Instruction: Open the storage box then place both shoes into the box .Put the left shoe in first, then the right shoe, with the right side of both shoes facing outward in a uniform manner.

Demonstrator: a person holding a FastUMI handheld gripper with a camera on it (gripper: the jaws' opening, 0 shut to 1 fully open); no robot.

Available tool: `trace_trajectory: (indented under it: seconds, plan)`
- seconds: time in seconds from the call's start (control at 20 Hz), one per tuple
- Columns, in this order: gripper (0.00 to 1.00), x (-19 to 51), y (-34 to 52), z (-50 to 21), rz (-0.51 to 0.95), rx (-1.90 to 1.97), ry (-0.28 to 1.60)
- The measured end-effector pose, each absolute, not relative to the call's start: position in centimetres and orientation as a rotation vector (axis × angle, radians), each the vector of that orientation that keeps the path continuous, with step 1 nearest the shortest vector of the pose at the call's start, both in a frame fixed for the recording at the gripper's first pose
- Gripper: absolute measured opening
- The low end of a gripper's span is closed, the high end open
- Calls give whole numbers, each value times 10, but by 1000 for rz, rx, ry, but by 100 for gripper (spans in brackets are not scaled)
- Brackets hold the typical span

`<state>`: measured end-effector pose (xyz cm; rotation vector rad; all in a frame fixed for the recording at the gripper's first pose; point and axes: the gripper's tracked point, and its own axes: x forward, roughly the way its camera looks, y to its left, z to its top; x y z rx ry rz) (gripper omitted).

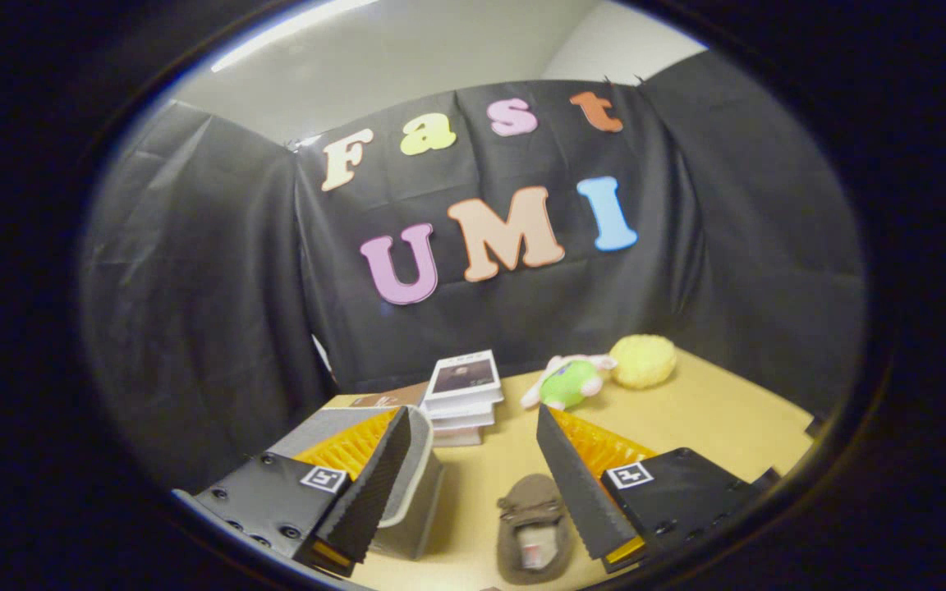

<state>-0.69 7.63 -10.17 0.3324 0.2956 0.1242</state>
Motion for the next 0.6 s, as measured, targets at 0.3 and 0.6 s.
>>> trace_trajectory:
  seconds: [0.3, 0.6]
  plan:
    - [99, -20, 110, -163, 132, 602, 491]
    - [100, -32, 140, -207, 132, 938, 656]
